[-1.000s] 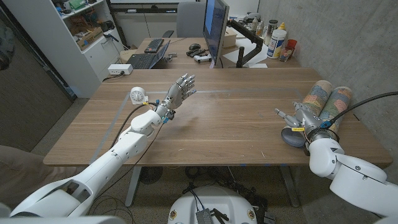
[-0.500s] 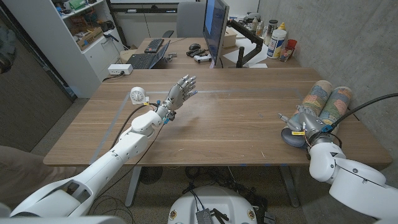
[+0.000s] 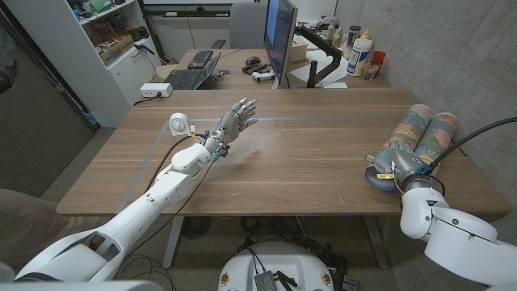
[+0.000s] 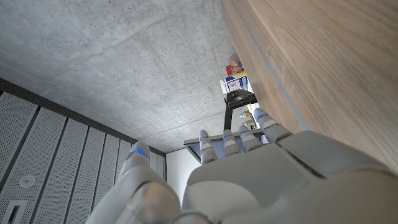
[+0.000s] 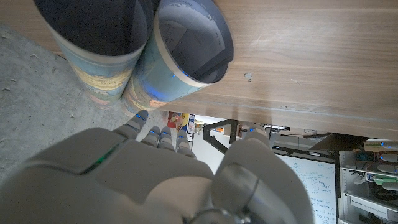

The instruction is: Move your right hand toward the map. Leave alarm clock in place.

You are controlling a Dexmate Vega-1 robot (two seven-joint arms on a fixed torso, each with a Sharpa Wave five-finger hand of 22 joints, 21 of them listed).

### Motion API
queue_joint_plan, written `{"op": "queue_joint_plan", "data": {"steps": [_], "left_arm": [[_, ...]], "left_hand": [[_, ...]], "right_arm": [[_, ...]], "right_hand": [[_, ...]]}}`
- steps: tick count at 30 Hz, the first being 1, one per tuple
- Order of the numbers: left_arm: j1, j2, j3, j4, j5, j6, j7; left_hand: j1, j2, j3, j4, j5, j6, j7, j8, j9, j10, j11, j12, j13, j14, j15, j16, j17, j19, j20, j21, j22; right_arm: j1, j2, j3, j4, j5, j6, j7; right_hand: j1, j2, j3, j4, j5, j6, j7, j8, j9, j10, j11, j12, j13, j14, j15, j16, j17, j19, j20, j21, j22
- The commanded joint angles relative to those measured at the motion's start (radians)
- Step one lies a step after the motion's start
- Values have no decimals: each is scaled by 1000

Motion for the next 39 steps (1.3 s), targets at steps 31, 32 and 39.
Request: {"op": "queue_joint_plan", "data": {"steps": [31,32,39], "left_arm": [[6,-6,4,-4,-4,4,3],[5,-7,4,-2,-4,4,3],[0,-11,4,11,-6,-3,-4]], "left_hand": [[24,-1,-8,-10,14,-126,-6,-25,3,6,-8,-1,4,-7,-7,4,4,-5,-8,2,2],[24,-1,-9,-11,14,-125,-6,-24,3,6,-8,-1,4,-8,-7,4,4,-5,-8,2,2],[24,-2,-9,-11,15,-125,-6,-20,3,5,-8,-1,4,-8,-7,4,4,-5,-9,2,2]], "right_arm": [[300,-174,-229,-26,617,-94,-408],[327,-178,-251,-22,665,-94,-448],[425,-190,-339,-7,808,-94,-560]], "right_hand": [[129,-19,18,-77,81,-29,5,1,7,-55,13,-11,5,-62,10,-5,4,-5,-2,-31,4],[130,-20,18,-78,82,-29,5,1,7,-54,13,-10,5,-62,10,-5,4,-5,-2,-31,4],[139,-21,19,-80,88,-30,4,2,7,-51,13,-8,4,-62,10,-4,4,-4,-2,-33,5]]}}
